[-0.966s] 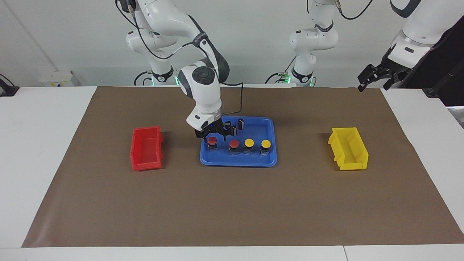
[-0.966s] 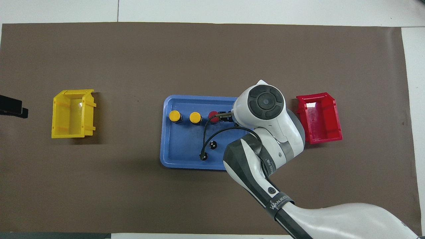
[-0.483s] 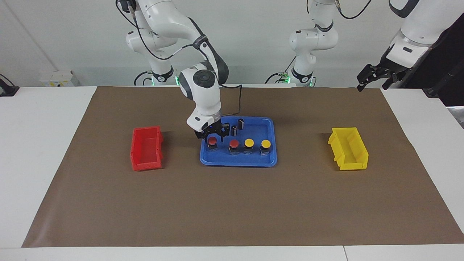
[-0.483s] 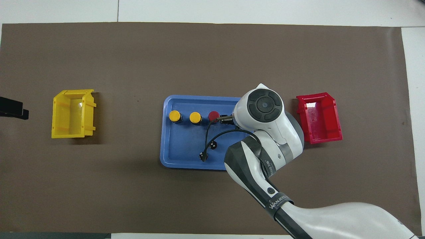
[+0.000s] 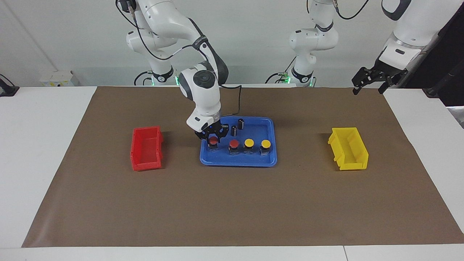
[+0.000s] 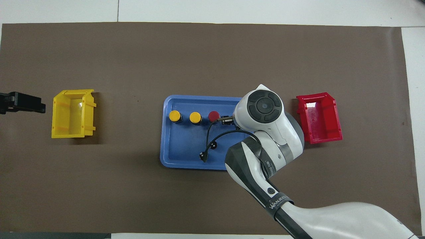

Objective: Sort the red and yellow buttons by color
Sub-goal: 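Carry the red button to the red bin while the left gripper reaches a yellow button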

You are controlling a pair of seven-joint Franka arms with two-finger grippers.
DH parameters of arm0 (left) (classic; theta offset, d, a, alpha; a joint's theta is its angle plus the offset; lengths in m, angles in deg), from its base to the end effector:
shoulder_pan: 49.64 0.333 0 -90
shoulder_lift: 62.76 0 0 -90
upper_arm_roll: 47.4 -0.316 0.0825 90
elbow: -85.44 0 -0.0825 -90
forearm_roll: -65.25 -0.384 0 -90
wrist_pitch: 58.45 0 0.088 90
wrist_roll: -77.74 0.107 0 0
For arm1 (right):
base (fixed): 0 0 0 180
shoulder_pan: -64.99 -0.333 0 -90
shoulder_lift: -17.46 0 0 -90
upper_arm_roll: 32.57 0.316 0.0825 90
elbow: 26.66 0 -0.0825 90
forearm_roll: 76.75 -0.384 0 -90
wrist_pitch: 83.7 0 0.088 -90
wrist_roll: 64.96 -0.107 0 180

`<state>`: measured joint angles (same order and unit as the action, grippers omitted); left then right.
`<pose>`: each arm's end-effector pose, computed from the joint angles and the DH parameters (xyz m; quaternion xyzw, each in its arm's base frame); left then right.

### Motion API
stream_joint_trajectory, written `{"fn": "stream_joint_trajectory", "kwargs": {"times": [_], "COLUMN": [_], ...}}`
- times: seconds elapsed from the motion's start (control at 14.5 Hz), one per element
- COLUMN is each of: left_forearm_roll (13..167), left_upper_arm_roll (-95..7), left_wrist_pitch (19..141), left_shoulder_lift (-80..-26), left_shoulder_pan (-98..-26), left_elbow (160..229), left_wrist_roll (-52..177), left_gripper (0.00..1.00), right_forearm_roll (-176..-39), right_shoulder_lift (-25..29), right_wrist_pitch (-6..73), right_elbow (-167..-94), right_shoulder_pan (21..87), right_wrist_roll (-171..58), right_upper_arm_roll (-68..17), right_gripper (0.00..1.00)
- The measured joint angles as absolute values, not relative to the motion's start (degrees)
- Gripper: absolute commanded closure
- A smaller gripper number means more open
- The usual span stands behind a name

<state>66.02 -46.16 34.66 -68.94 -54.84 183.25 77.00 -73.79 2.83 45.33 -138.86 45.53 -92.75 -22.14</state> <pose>0.5214 -0.0608 0.6229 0.9987 -0.0494 0.0125 0.0063 0.5304 0.2981 0.3526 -0.9993 -0.0308 -0.0177 0.0125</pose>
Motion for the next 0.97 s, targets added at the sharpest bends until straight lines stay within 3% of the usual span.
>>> {"fn": "stream_joint_trajectory", "kwargs": {"times": [0.14,0.48,0.69,0.97], "left_forearm_roll": [66.0,66.0,66.0,66.0], "left_upper_arm_roll": [-46.0,-45.5,-45.5,-45.5], "left_wrist_pitch": [41.4,55.8,62.2,67.0], "left_shoulder_lift": [-68.8,-65.1,-58.8,-52.9], "left_shoulder_pan": [-59.2,-72.1,-75.8,-77.8], "left_elbow": [187.1,195.1,195.7,195.7], "left_wrist_roll": [73.3,56.4,52.5,50.4], "left_gripper": [0.00,0.00,0.01,0.05], "right_forearm_roll": [-73.7,-73.6,-73.6,-73.9], "right_shoulder_lift": [3.0,5.1,8.2,10.6], "right_wrist_pitch": [42.8,23.7,20.2,21.2], "right_elbow": [-136.8,-122.9,-123.7,-128.6], "right_shoulder_pan": [45.8,52.2,60.6,68.6], "right_wrist_roll": [-92.8,-85.8,-74.0,-63.4], "right_upper_arm_roll": [-22.2,-22.7,-22.8,-22.8], "right_gripper": [0.70,0.70,0.70,0.70]}}
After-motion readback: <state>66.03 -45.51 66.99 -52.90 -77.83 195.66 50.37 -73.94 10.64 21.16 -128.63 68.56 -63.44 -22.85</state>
